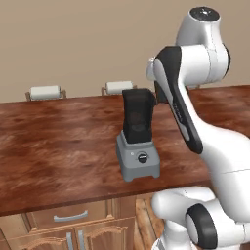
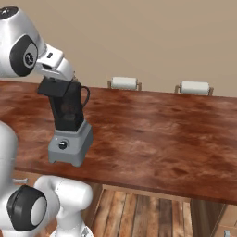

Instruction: Open the blender lid, put the peach in the blender, close the lid, and start the blender.

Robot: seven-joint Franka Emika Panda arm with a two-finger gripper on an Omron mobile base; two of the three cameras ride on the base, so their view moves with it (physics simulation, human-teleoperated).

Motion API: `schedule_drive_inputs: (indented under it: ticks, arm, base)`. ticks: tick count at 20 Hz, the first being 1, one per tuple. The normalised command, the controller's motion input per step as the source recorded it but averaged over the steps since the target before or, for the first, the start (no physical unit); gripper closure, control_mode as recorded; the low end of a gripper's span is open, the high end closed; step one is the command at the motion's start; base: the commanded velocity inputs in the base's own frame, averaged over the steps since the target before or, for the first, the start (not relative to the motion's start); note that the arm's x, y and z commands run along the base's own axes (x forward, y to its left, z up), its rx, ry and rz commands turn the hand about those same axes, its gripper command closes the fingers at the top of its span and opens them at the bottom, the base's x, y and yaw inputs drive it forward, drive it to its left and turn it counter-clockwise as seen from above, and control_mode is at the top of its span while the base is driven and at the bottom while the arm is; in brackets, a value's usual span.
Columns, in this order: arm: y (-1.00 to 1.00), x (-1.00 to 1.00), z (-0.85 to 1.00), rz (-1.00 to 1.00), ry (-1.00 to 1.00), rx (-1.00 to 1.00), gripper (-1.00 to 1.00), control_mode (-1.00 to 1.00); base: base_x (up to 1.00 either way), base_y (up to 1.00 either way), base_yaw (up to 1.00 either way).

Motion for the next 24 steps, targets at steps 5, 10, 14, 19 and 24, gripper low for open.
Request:
schedule_drive_inputs:
  ticks: [5, 10, 14, 19, 24]
  arm:
    - [0.34, 0.38, 0.0, 0.04, 0.03, 0.0, 1.0, -1.0]
    - [0.21, 0.44, 0.0, 0.07, 0.03, 0.0, 1.0, -1.0]
    - [0.2, 0.46, -0.03, 0.09, 0.06, 0.0, 1.0, -1.0]
    - [0.04, 0.46, -0.06, 0.07, 0.06, 0.0, 1.0, -1.0]
    - [0.0, 0.25, -0.14, 0.04, 0.08, 0.0, 1.0, -1.0]
  base:
    - [0.0, 0.0, 0.0]
    - [0.0, 0.0, 0.0]
    - [0.0, 0.0, 0.0]
    - [0.0, 0.0, 0.0]
    - [0.0, 0.0, 0.0]
